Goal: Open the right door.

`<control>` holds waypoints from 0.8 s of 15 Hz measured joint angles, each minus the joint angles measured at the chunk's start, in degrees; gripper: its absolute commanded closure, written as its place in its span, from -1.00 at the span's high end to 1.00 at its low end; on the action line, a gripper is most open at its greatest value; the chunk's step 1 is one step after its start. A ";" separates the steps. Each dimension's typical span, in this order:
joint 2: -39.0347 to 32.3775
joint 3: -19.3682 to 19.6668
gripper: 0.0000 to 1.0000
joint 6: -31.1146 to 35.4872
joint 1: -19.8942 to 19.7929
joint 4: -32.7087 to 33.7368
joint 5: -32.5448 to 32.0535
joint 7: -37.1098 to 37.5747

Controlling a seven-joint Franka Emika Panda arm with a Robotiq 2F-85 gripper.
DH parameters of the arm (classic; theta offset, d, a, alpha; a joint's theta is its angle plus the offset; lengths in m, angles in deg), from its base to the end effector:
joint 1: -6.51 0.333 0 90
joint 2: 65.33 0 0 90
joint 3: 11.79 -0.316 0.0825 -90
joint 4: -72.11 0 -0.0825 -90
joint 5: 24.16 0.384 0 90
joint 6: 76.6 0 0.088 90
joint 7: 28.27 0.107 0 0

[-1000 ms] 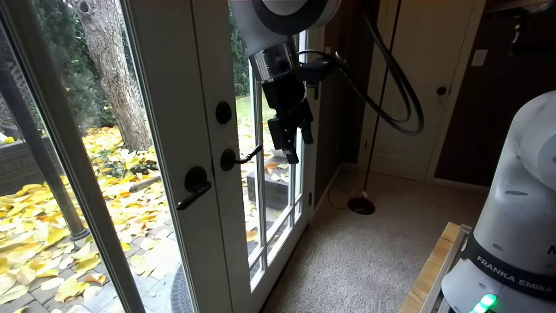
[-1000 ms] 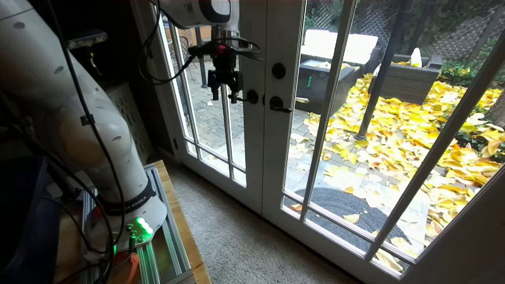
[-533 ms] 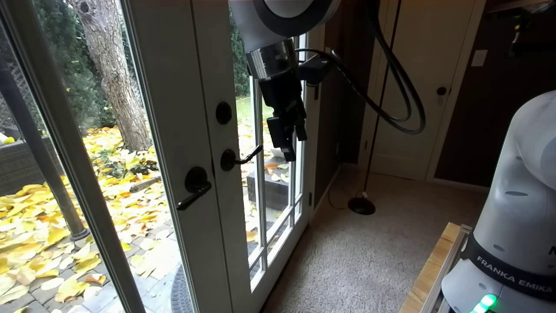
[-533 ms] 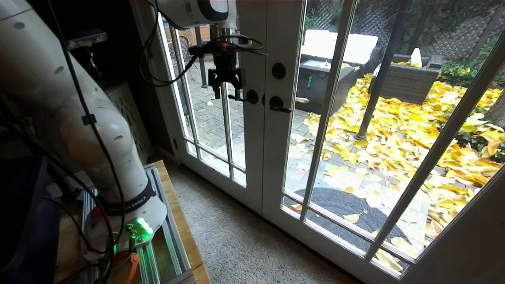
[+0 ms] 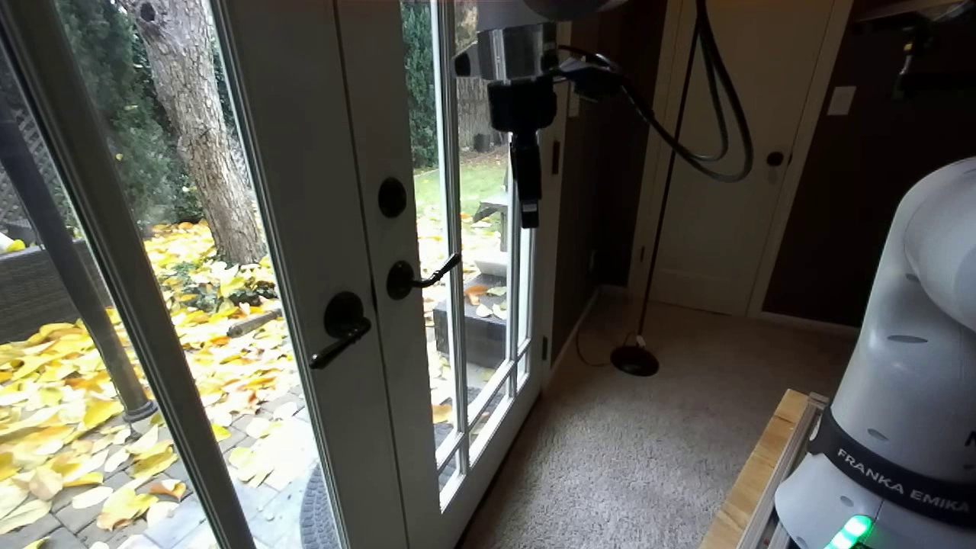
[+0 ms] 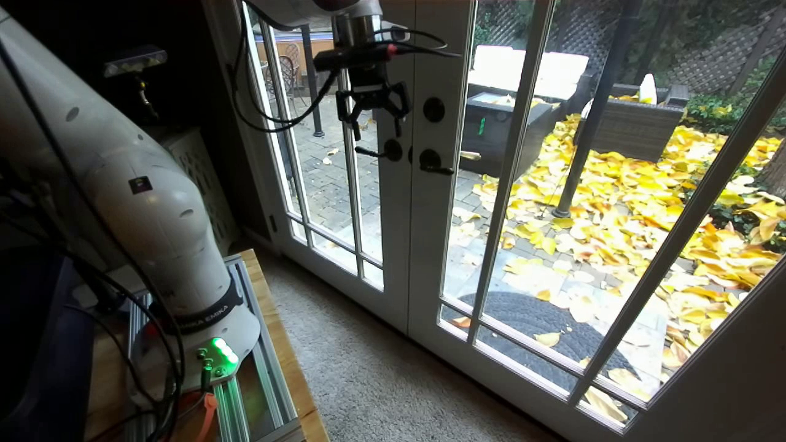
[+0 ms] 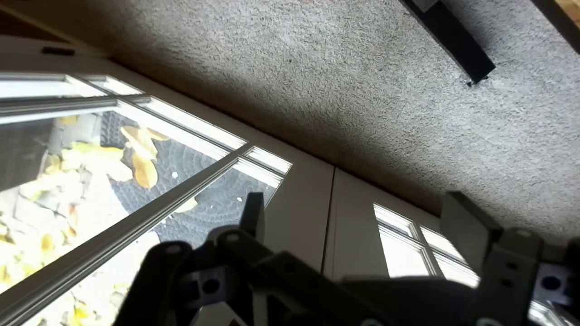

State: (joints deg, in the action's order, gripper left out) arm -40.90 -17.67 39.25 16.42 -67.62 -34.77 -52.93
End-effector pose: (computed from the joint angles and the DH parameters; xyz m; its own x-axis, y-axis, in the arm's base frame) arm 0.4032 0.1046 0.4596 0.7158 0.6926 -0.0890 0.6950 -0.6941 0.1878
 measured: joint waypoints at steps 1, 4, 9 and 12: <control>0.78 2.20 1.00 0.88 -0.01 -0.40 -0.03 -4.84; 1.27 8.66 1.00 6.54 0.02 -1.25 0.52 -17.84; -2.42 17.87 1.00 14.60 0.95 -1.38 13.19 -37.90; -6.93 21.14 1.00 11.19 0.97 0.72 24.09 -46.02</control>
State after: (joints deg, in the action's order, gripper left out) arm -47.83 3.47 50.44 17.39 -66.90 -10.68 -98.95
